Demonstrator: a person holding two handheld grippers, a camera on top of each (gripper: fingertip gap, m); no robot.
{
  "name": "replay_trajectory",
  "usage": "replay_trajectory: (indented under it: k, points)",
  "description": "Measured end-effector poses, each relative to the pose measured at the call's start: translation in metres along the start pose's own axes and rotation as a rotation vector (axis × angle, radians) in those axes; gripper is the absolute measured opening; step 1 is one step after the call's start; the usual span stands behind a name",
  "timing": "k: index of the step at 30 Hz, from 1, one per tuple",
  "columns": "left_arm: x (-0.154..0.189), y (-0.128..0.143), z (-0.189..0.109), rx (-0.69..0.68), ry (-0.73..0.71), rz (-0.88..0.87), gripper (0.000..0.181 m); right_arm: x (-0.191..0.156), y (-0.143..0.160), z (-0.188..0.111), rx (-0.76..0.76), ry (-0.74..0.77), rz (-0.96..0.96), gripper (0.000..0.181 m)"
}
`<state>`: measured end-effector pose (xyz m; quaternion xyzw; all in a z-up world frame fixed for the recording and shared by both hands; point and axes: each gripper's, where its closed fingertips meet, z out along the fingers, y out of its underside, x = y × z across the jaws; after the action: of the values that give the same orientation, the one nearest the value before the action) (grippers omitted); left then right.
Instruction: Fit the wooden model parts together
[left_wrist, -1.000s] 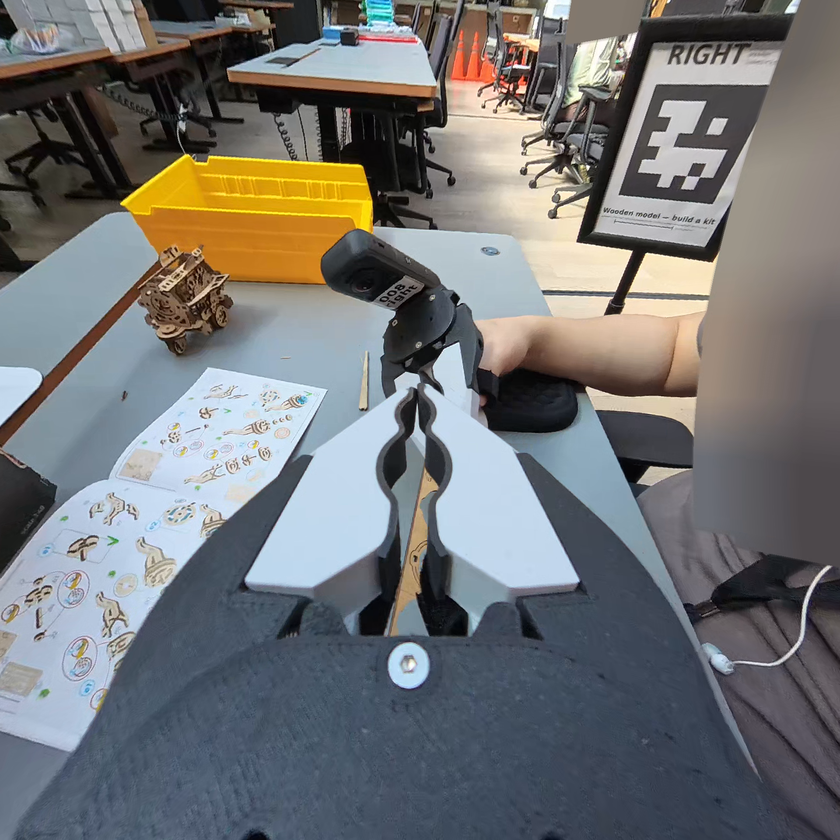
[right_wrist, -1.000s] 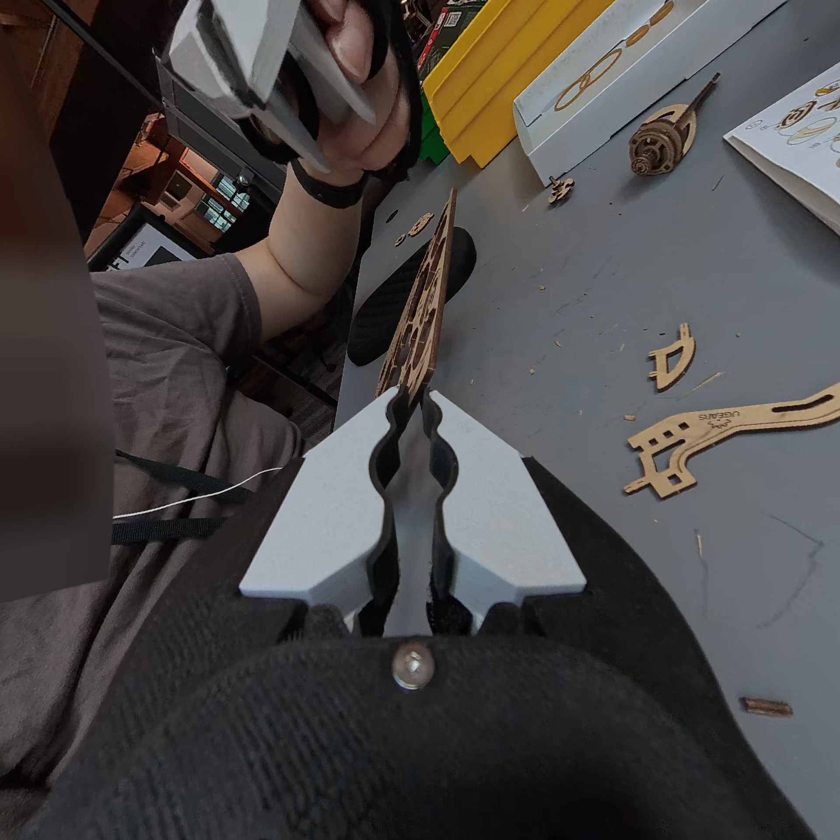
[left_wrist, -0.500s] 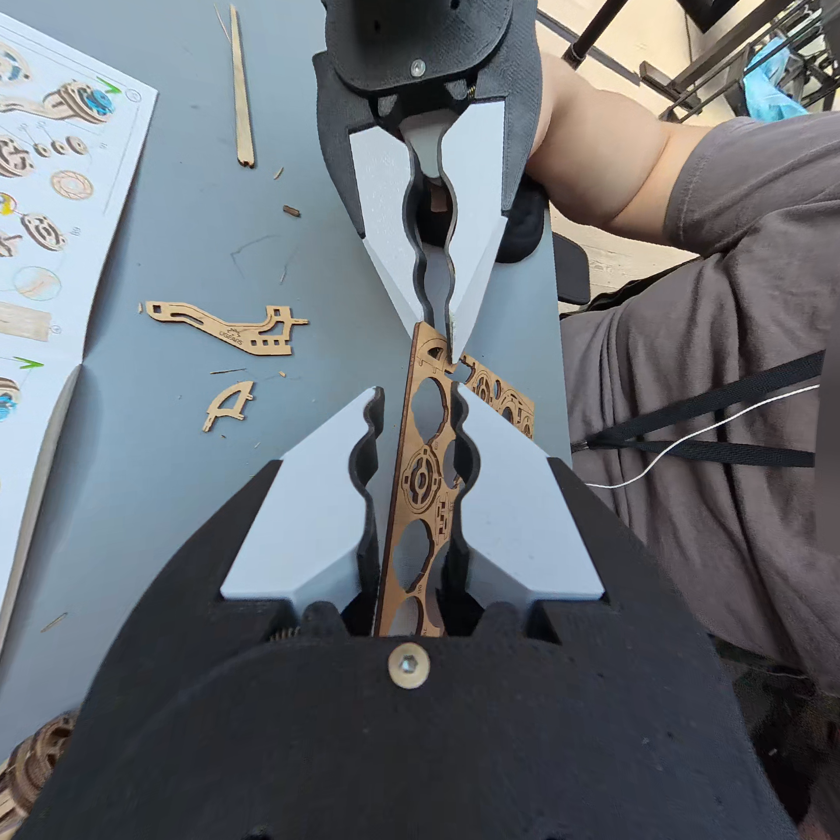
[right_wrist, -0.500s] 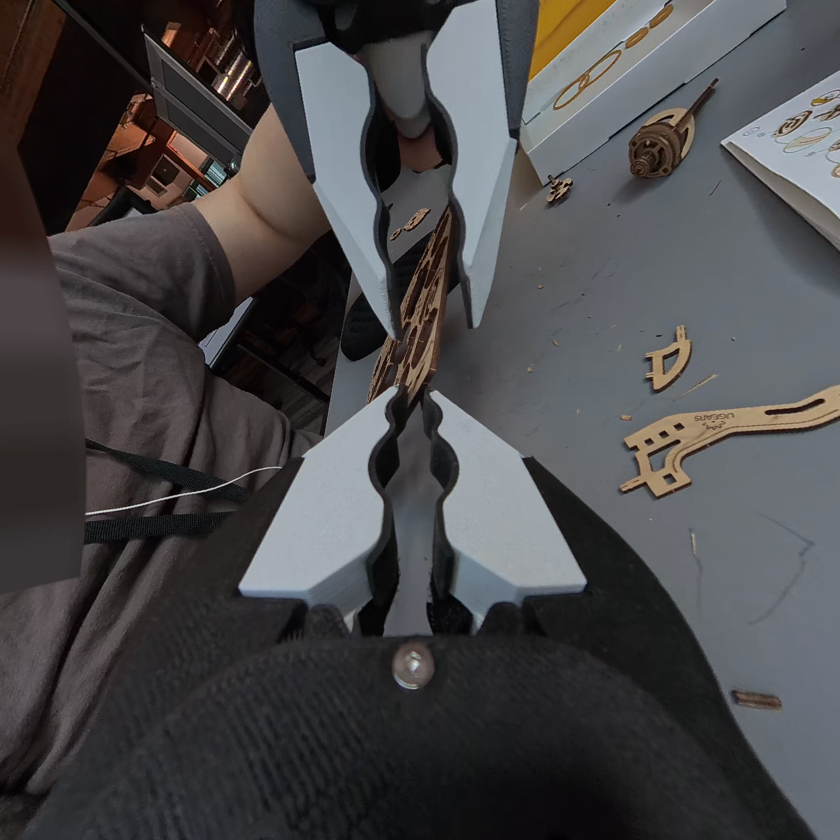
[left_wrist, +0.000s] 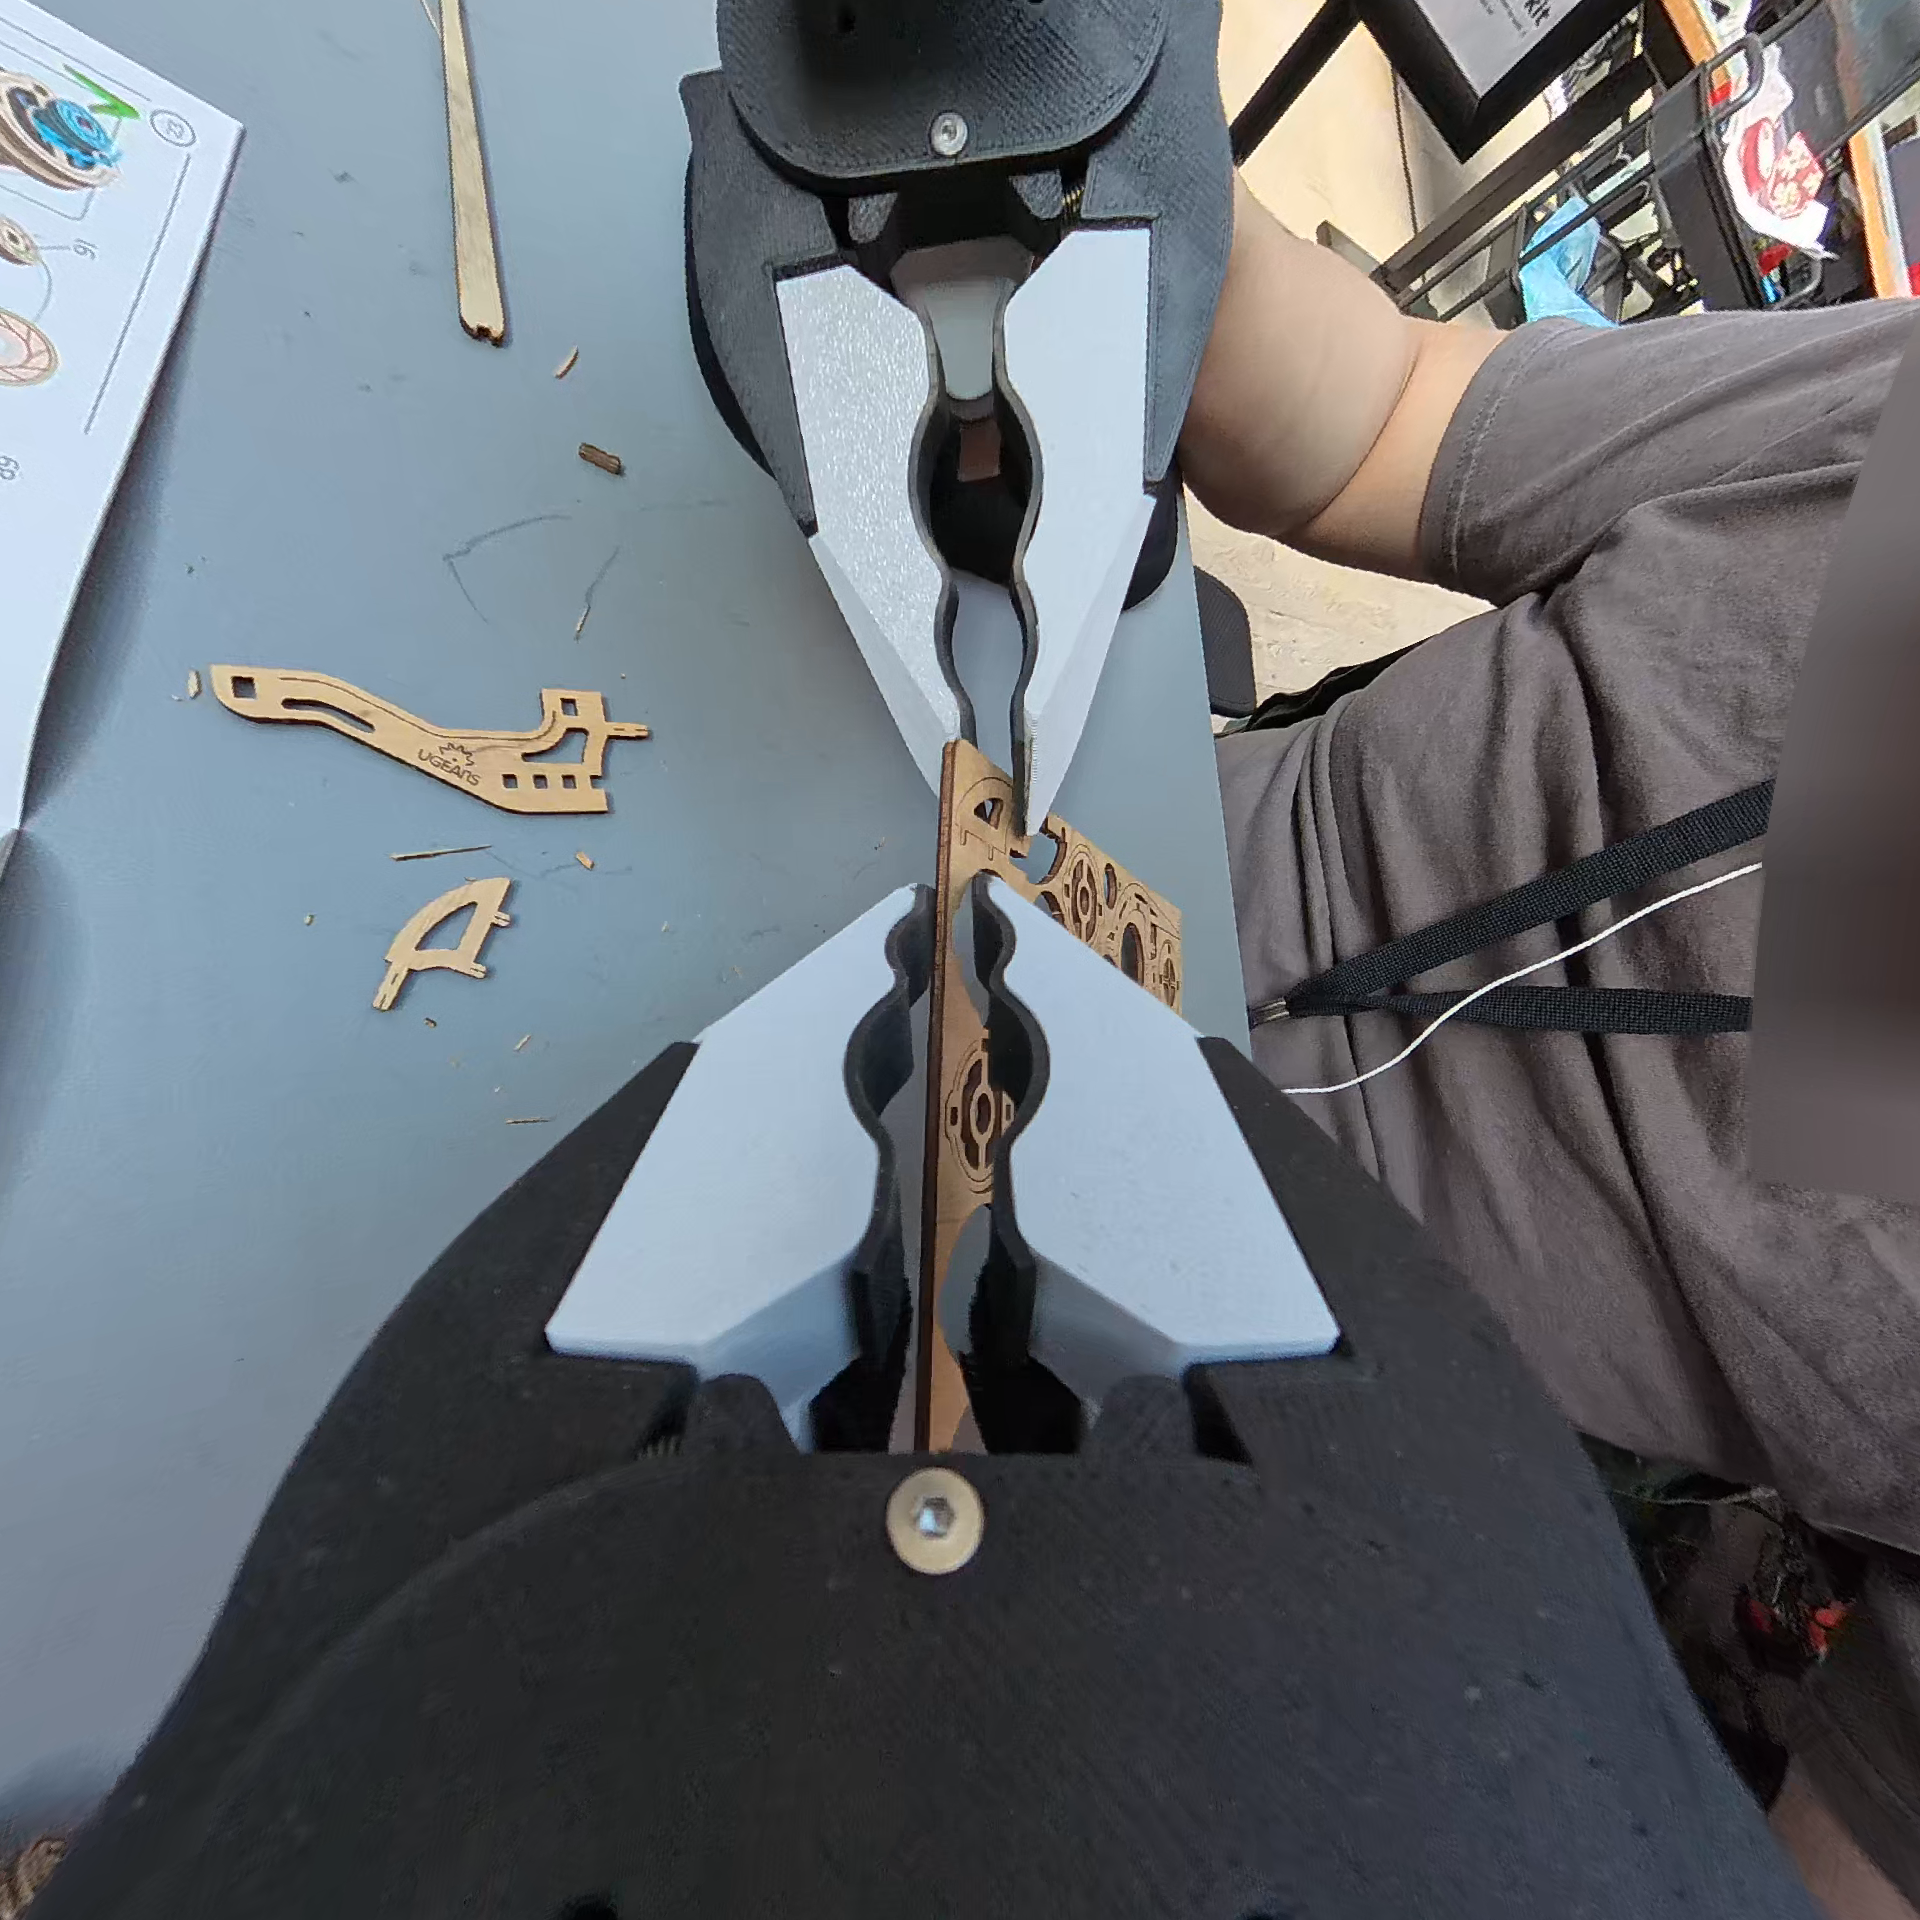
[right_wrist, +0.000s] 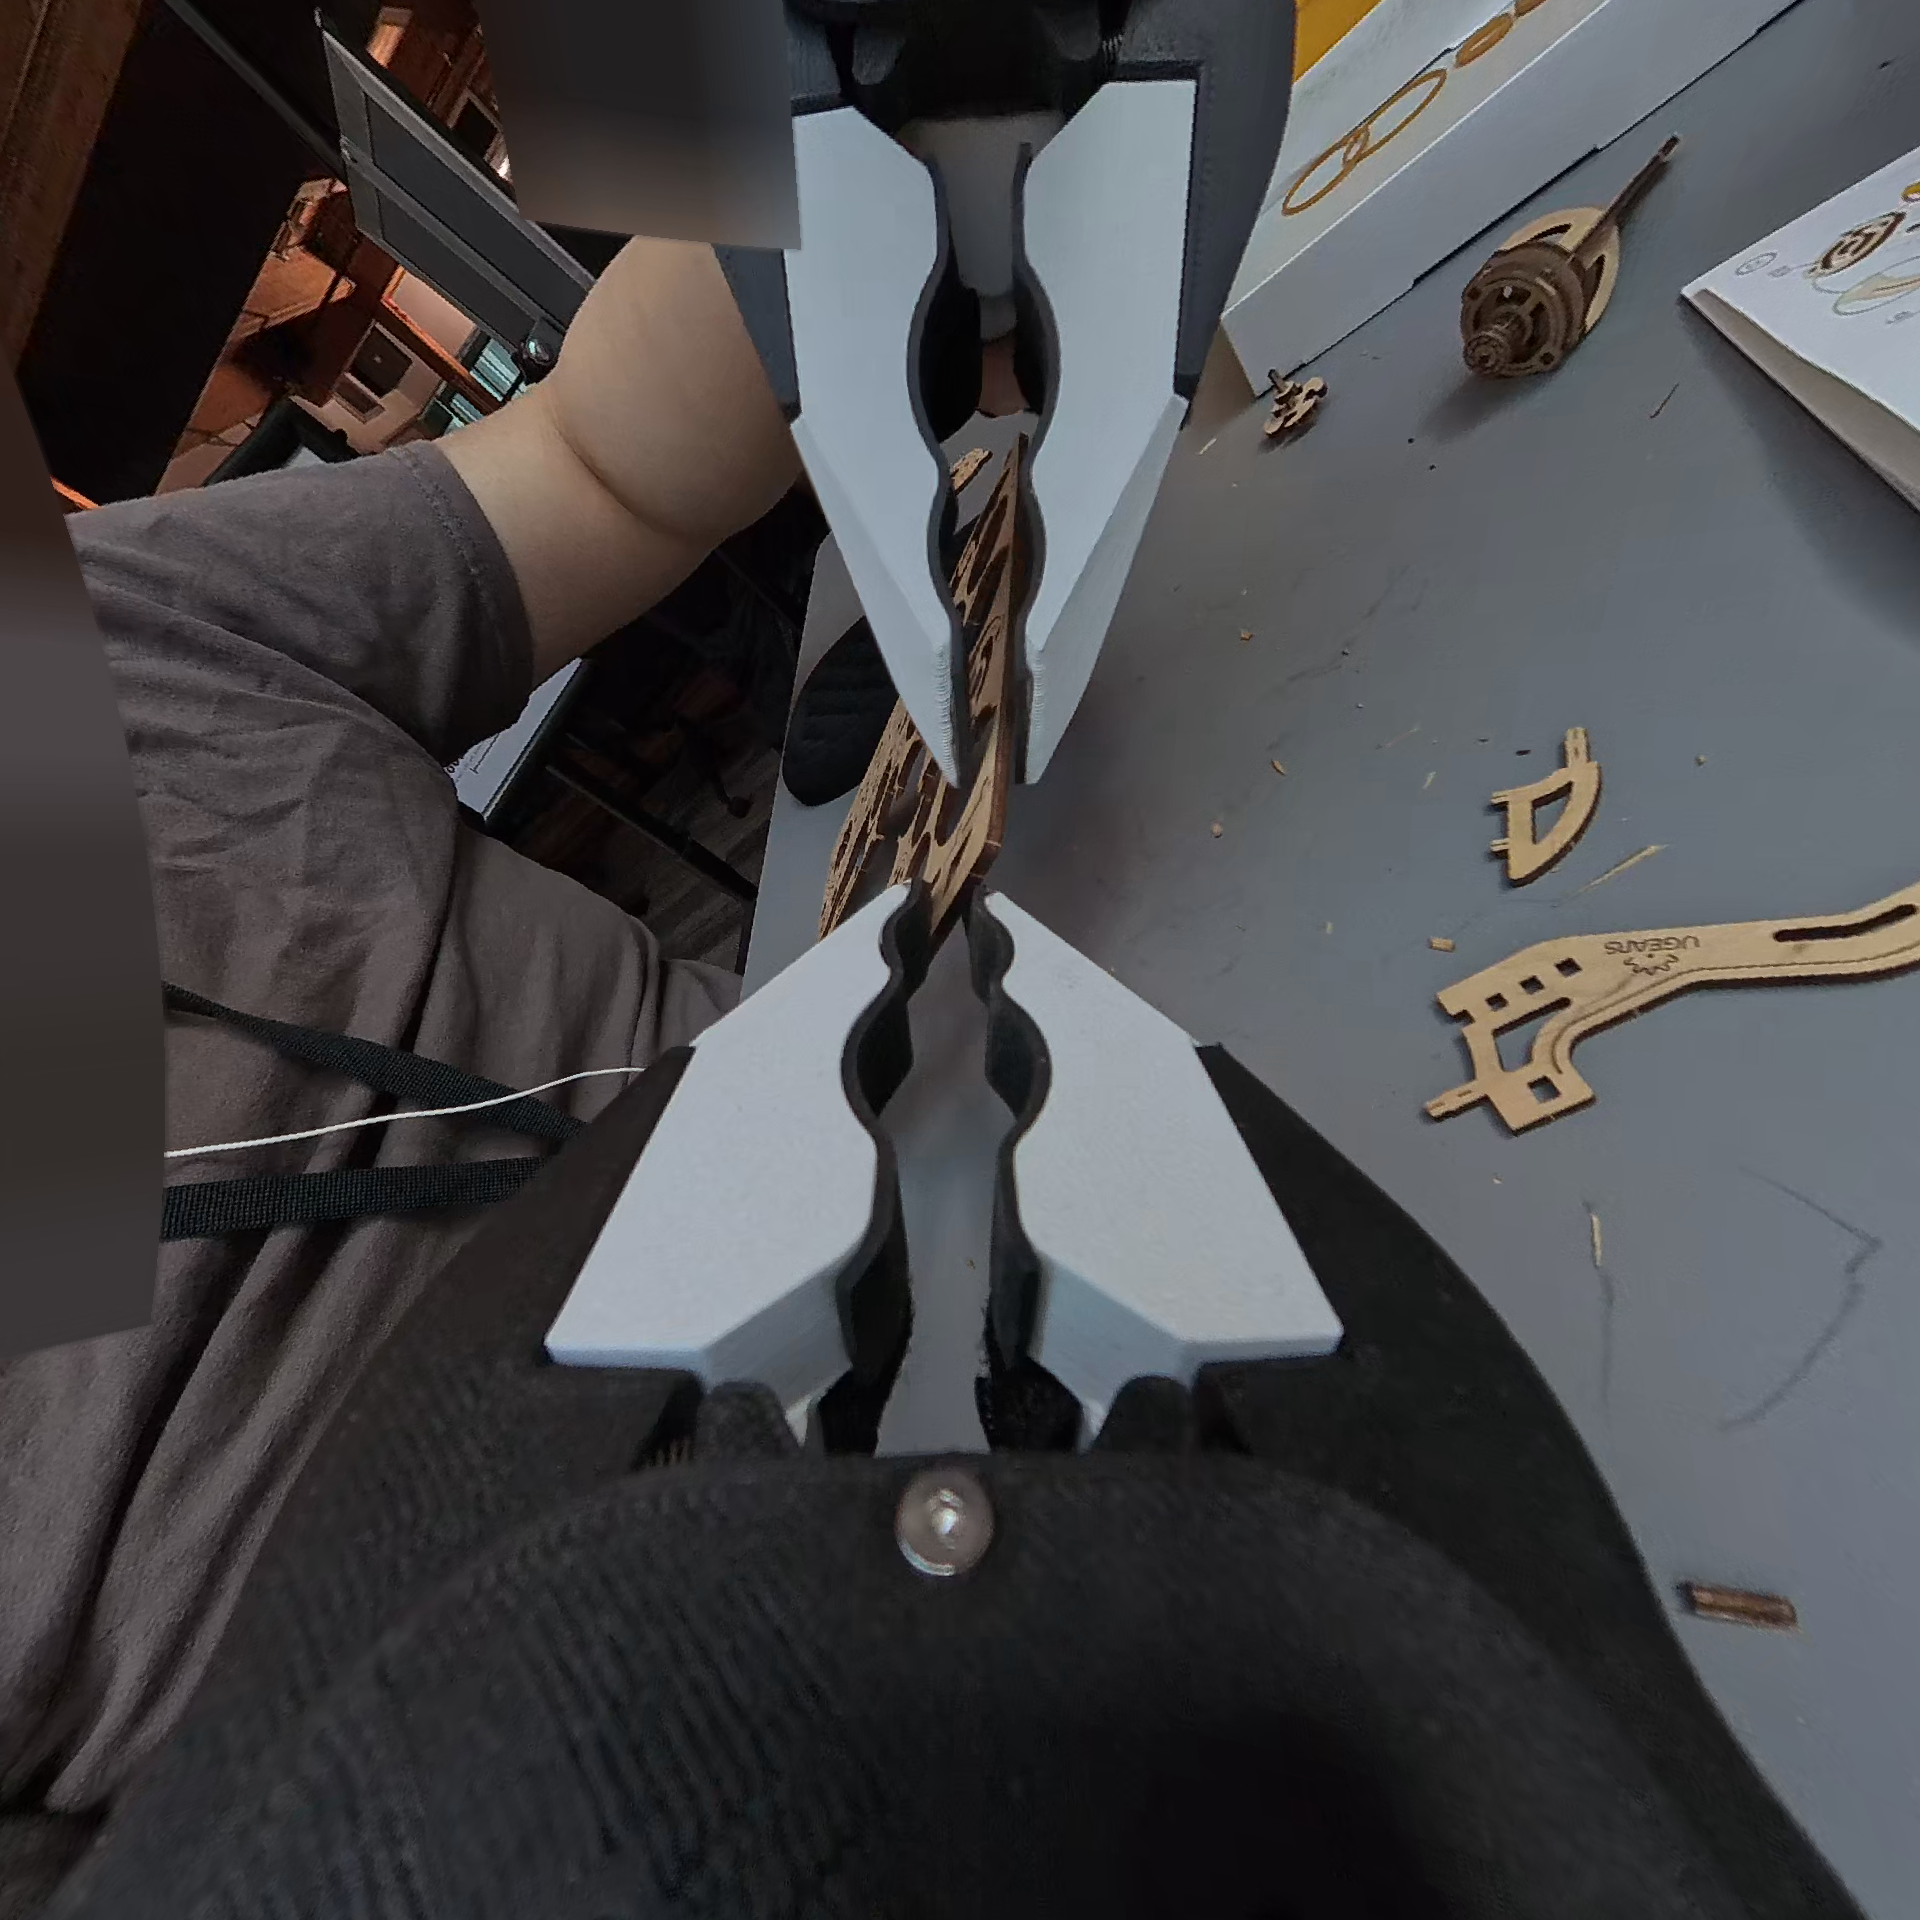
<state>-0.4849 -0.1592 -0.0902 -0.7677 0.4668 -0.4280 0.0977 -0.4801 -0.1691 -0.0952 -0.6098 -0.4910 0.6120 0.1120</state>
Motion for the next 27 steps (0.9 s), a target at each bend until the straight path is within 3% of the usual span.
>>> replay_trajectory:
  k: [8,14,27]
  points:
    - [0.001,-0.002,0.004,0.052,0.03,-0.028,0.005,0.001,0.002,0.0,-0.009,0.007,-0.001,0.007]
    - [0.001,-0.004,0.001,0.056,-0.012,0.001,0.005,0.002,-0.018,-0.01,0.127,-0.031,0.072,0.012]
    - [0.003,-0.001,0.005,0.019,-0.028,0.023,0.005,0.002,-0.009,-0.001,0.064,-0.048,0.117,0.005]
